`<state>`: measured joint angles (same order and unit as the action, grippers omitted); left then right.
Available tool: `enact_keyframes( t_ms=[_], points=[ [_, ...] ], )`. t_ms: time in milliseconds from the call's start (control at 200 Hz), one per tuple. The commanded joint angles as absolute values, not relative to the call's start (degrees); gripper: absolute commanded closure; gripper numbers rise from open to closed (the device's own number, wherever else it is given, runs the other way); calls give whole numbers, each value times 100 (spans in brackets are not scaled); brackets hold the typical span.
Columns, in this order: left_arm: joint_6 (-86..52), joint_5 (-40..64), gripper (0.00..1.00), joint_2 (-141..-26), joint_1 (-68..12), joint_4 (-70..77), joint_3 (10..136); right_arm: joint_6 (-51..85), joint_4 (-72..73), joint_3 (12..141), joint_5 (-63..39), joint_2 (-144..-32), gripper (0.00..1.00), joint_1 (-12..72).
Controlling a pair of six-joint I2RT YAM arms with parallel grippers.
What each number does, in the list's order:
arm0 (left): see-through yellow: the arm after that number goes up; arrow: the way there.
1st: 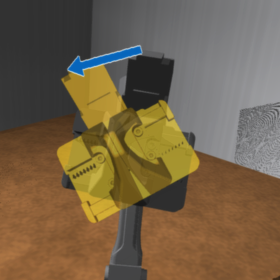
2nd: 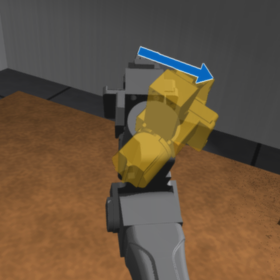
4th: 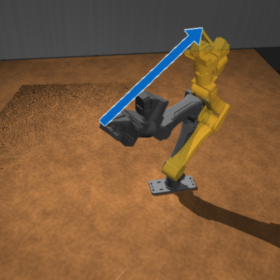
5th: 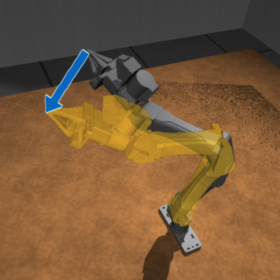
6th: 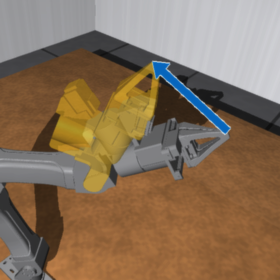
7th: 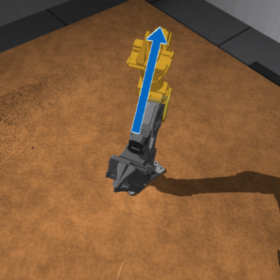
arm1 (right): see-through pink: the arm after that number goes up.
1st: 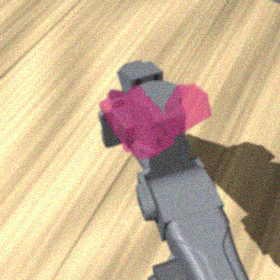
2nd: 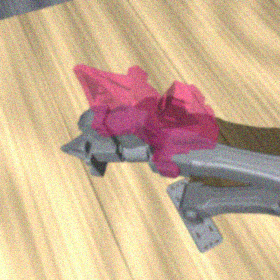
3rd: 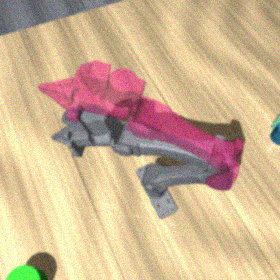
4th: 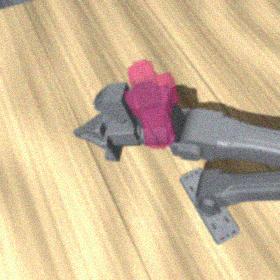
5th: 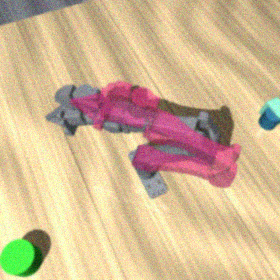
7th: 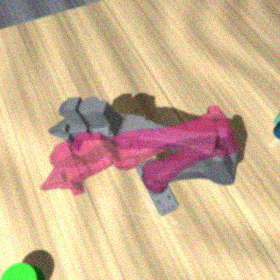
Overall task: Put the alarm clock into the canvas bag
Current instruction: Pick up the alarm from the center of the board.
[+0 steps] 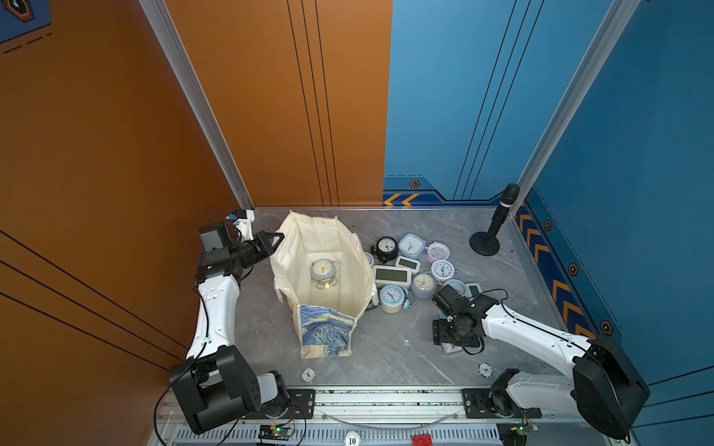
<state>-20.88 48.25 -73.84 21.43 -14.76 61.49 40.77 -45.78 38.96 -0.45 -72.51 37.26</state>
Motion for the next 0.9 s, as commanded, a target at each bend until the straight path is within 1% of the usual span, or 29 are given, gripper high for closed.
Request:
enact_keyframes(
  t_ms=[0, 195, 370, 631, 896],
  points=[
    [-2116, 4932, 100, -7342, 2162, -1455, 6091, 4201, -4574, 3979, -132, -7364, 22, 3804],
    [-2109, 4935, 100, -7330, 2162, -1450, 6086, 4206, -4614, 4058, -105, -7386, 32, 3885],
    [-2108, 4932, 100, -7336, 2162, -1450, 6091, 4206, -4689, 4154, -88, -7357, 37, 3911],
    [-2109, 4937, 100, -7332, 2162, -1446, 6091, 4150, -4840, 4364, -51, -7325, 39, 3912],
    [-2118, 4914, 100, -7330, 2171, -1452, 6091, 3951, -5291, 4985, 140, -7205, 39, 3911]
  ],
)
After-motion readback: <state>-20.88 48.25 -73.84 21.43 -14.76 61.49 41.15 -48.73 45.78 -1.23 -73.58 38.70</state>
